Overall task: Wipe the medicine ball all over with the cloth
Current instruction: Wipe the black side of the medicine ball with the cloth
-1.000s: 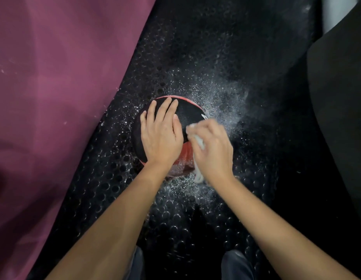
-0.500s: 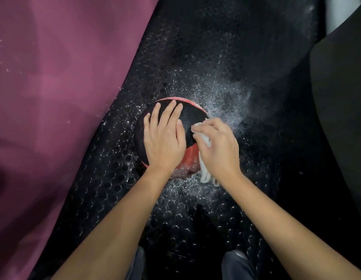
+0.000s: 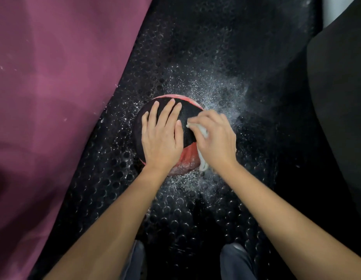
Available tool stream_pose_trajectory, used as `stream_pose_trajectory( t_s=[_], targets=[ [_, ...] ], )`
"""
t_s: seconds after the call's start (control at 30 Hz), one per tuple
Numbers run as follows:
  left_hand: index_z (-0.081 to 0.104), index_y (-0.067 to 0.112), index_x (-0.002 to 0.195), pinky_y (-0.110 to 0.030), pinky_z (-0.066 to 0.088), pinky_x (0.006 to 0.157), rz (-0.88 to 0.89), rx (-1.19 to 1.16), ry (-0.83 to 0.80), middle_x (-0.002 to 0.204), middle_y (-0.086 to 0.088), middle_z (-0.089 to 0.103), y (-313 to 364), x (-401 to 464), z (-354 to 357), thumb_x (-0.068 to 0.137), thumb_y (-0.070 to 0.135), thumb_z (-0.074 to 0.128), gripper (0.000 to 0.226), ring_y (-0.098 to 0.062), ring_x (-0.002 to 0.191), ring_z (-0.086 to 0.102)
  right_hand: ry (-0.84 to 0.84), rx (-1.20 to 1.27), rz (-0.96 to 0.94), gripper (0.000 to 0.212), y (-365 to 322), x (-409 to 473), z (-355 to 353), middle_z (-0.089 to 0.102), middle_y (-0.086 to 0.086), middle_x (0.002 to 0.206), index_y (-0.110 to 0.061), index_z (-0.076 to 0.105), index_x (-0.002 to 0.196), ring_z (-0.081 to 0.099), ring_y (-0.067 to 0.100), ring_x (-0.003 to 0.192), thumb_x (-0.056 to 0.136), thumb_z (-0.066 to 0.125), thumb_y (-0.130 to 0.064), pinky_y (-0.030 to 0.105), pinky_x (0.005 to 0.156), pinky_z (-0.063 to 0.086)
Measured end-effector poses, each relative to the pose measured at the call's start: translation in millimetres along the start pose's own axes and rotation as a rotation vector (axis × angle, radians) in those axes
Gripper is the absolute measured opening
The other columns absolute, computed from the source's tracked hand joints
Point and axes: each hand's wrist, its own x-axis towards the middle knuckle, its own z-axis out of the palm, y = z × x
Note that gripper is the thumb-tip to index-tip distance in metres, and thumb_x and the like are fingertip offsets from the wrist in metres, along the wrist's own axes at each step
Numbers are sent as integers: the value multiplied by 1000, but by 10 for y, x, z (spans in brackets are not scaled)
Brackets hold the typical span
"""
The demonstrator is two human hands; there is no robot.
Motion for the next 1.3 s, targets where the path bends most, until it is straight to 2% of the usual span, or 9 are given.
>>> stream_pose_trajectory(
  t_s=[0.1, 0.2, 0.43, 0.57, 0.67, 0.87, 0.97, 1.1, 1.3],
  targets=[
    [55, 15, 136, -47, 23, 112, -32, 5, 1, 144, 1, 51, -10, -10, 11, 98, 28, 30, 47, -30, 138, 38, -27, 51, 134, 11, 44, 282, 55, 61, -14, 99, -29, 71, 93, 52, 11, 93, 91, 60, -30, 26, 69, 35],
    [56, 15, 135, -47, 25, 112, -49, 4, 4, 143, 0, 52, 3, 40, 9, 98, 29, 29, 47, -30, 138, 39, -17, 62, 188, 12, 46, 397, 101, 61, -14, 101, -29, 71, 95, 53, 13, 97, 91, 59, -29, 30, 74, 40],
    [56, 16, 136, -46, 24, 112, -99, -49, 18, 144, 2, 51, -85, 82, -18, 99, 29, 28, 48, -28, 139, 37, 8, 43, 55, 10, -63, -218, 65, 60, -13, 96, -27, 72, 95, 48, 8, 84, 87, 66, -25, 14, 59, 35],
    [54, 15, 136, -47, 24, 112, -44, -34, 35, 145, 0, 50, -89, -84, -18, 99, 27, 29, 47, -29, 139, 36, 49, 106, 233, 11, 45, 147, 111, 57, -17, 96, -27, 72, 93, 52, 10, 93, 89, 63, -25, 23, 63, 29],
    [56, 14, 134, -45, 24, 111, -1, -17, 46, 143, -1, 52, -60, -100, -10, 98, 26, 32, 45, -31, 137, 39, 14, 120, 304, 11, 162, 350, 122, 57, -16, 95, -28, 72, 93, 56, 14, 96, 89, 62, -27, 26, 69, 35],
    [57, 15, 134, -43, 22, 112, -51, -27, 35, 142, 0, 53, -16, 31, -14, 98, 26, 31, 46, -30, 137, 39, 77, 145, 179, 12, 33, -222, 68, 62, -11, 99, -24, 73, 94, 55, 14, 93, 86, 67, -19, 27, 72, 43],
    [56, 14, 135, -45, 22, 112, -20, -8, 30, 143, -1, 52, -34, -51, -35, 98, 26, 31, 46, -31, 138, 38, 77, 88, 130, 9, 36, -272, 62, 62, -12, 97, -25, 73, 92, 53, 13, 87, 87, 66, -22, 22, 68, 39],
    [54, 14, 137, -47, 23, 112, 21, 30, -8, 144, -2, 51, 11, -97, -35, 99, 26, 30, 47, -31, 138, 37, 57, 45, 184, 11, 35, 156, 77, 61, -11, 100, -25, 72, 94, 52, 15, 92, 90, 62, -24, 19, 66, 26],
    [54, 12, 136, -45, 23, 112, 18, 44, -35, 143, -1, 51, 64, 35, -4, 99, 25, 27, 48, -30, 138, 38, 47, 7, 73, 10, 43, -108, 35, 63, -11, 100, -24, 72, 93, 48, 12, 85, 89, 63, -22, 22, 64, 33]
  ],
)
